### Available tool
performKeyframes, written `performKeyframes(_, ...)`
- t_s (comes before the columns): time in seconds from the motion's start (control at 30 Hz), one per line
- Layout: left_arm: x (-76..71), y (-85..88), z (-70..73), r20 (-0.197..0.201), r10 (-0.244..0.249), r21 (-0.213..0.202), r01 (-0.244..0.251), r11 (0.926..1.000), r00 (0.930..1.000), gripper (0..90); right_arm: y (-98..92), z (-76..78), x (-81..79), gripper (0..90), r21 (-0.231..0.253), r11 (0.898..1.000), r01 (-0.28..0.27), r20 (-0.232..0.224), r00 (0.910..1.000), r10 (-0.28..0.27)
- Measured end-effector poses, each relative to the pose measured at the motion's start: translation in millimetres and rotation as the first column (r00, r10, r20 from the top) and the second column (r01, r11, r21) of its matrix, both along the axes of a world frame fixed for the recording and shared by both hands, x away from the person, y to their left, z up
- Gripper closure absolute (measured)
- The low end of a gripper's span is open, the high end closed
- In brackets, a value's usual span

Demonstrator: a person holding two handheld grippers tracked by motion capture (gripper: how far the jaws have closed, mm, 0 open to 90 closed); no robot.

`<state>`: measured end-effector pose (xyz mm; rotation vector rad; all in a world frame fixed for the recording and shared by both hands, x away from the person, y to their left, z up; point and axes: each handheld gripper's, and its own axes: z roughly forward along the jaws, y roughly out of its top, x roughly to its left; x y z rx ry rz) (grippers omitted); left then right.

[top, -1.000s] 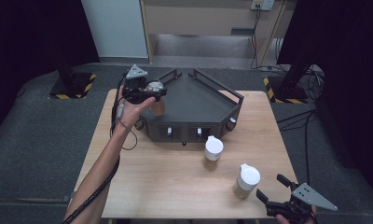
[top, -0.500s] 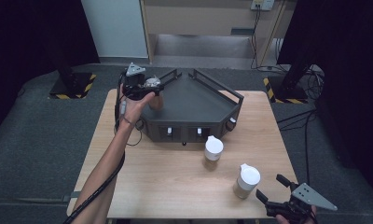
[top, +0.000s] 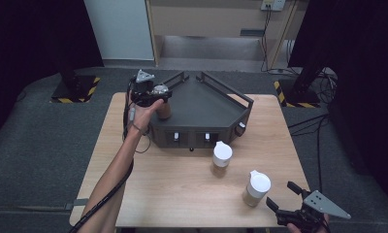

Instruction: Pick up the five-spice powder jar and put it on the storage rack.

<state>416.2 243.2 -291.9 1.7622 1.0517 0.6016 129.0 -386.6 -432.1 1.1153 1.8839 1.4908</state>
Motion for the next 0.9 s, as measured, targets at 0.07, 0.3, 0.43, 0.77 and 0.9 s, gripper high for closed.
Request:
performKeyframes(0.07,0.0,-1.2,-1.1,0.000,0.002,0.005,-0.002,1.0000,1.0000,34.1,0.0,0.0,0.0,1.7,0.000,1.000,-0.001,-0.001,1.0000,0.001)
performKeyframes(0.3,1.1,-3.7,-3.7,-0.003,-0.003,0.017,0.003,0.9999,1.0000,34.1,0.0,0.1,0.0,1.7,0.000,1.000,-0.002,0.000,1.0000,0.002)
performKeyframes(0.43,1.3,-3.4,-6.7,-0.006,0.003,0.010,-0.003,0.9999,1.0000,34.1,-0.1,0.1,0.0,1.7,0.000,1.000,-0.004,0.000,1.0000,0.004)
performKeyframes(0.77,3.0,-2.9,-10.0,-0.002,0.003,-0.002,-0.003,1.0000,1.0000,33.7,0.2,0.2,0.5,1.7,-0.001,1.000,-0.009,-0.001,1.0000,0.009)
performKeyframes(0.9,3.6,-2.9,-10.8,-0.001,0.004,-0.002,-0.004,1.0000,1.0000,33.4,0.1,0.2,0.8,1.7,-0.001,1.000,-0.011,-0.002,0.9999,0.011)
